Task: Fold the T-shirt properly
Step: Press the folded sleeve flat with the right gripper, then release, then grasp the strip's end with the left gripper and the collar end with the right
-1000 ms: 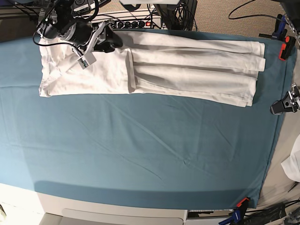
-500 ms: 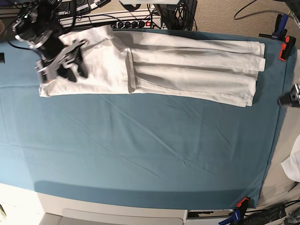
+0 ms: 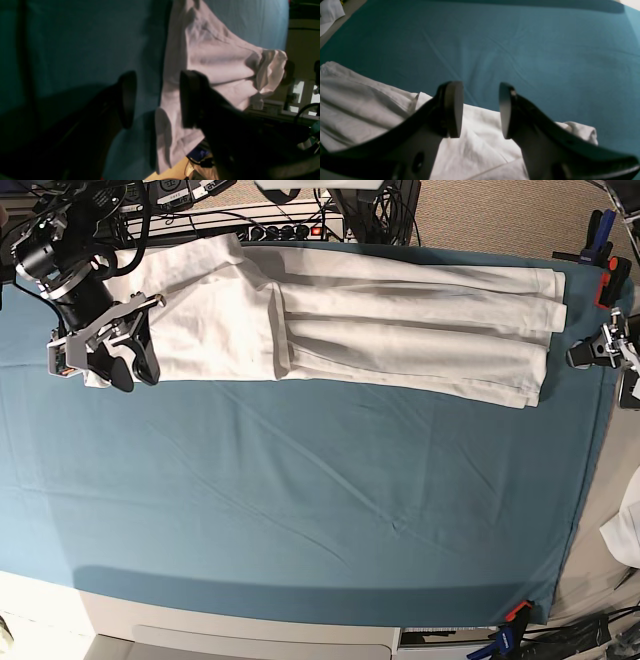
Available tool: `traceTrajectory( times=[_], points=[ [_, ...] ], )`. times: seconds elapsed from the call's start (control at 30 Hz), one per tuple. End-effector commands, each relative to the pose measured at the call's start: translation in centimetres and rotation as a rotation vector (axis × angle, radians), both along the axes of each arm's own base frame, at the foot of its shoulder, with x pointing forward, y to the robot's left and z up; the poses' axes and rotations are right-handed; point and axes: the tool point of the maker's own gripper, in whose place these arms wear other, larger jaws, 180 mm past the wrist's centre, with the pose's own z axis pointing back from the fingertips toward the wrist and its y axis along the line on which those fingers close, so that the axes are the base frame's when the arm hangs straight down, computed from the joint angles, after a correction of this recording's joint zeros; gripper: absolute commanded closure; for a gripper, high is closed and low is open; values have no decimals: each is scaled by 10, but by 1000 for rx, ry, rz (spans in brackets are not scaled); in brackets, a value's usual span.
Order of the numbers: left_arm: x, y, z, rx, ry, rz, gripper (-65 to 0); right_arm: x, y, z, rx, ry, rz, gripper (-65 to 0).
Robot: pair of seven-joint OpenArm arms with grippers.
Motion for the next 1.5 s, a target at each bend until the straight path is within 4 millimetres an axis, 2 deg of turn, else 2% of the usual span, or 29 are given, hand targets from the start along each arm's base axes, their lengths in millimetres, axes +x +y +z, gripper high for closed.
traceTrajectory(
  times=[0.0, 0.3, 0.53, 0.63, 0.77, 0.9, 1.03, 1.2, 1.47],
  points=[
    [8, 13, 17, 27, -44, 4, -290, 3, 1, 13, -2, -52, 11, -249],
    [-3, 14, 10, 30, -12, 4, -290, 3, 1, 12, -7, -48, 8, -249],
    [-3, 13, 9, 27, -12, 3, -290, 4, 3, 10, -12, -42, 14, -249],
    [-3, 13, 9, 27, -12, 3, -290, 4, 15, 2, 2, -21, 34, -249],
    [2, 13, 14, 31, -30, 0, -290, 8, 46, -9, 32, -6, 80, -249],
    [14, 25, 27, 105, -63, -12, -289, 12, 63, -17, -4, 2, 122, -249],
    [22, 16, 46, 117, -123, -65, -278, 12, 75, -19, -5, 4, 158, -249],
    [24, 7, 46, 113, -137, -81, -278, 12, 66, -23, -45, 18, 130, -249],
    [3, -26, 13, 12, -82, -76, -278, 12, 42, -18, -62, 4, 58, -249]
  ],
)
